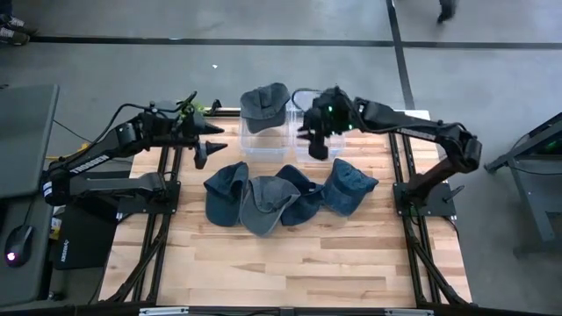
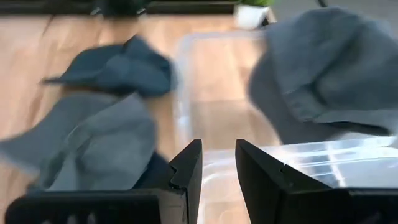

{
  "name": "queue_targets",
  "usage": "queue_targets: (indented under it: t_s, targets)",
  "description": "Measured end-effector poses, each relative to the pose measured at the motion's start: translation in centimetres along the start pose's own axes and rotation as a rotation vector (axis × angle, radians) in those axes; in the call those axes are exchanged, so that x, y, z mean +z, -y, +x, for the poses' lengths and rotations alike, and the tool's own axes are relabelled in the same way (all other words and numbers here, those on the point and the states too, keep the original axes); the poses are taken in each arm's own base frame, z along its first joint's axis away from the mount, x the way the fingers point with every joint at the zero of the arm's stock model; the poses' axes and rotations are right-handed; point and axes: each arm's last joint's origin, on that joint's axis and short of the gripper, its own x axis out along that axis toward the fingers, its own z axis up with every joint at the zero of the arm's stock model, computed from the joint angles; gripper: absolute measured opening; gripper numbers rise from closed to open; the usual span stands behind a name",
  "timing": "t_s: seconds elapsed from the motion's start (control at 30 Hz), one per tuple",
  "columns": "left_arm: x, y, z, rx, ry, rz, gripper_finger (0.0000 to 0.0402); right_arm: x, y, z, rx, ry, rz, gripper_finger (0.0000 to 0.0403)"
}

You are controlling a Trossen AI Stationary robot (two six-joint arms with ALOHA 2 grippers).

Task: Pick & Place hat
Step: Put the gray cap into the left transparent bin

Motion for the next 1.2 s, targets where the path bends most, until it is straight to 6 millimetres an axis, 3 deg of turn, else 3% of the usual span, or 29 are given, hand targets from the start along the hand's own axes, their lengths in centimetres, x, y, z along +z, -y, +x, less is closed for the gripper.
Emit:
queue_targets:
  t_s: [0.23,0.53,0.87,1.2]
  targets:
    - [-0.7,0.2,0.5,-0.066,-0.096,-0.107,0.024,-3.0,-5.5,1.6,-0.008,-0.066,-0.133,0.0092]
    - [-2.7,2.5,2.8,-0.113,-0.208,-0.141,0.024,-7.4,-10.2,3.1,-0.056,0.012,-0.238,0.0092]
    - [-4.4,5.7,3.4,-0.076,-0.205,-0.16,0.024,-10.5,-13.8,3.7,0.027,-0.003,-0.46,0.0092]
    - [-5.3,8.4,3.6,-0.04,-0.185,-0.187,0.024,-10.3,-14.9,3.8,0.044,0.035,-0.481,0.0099]
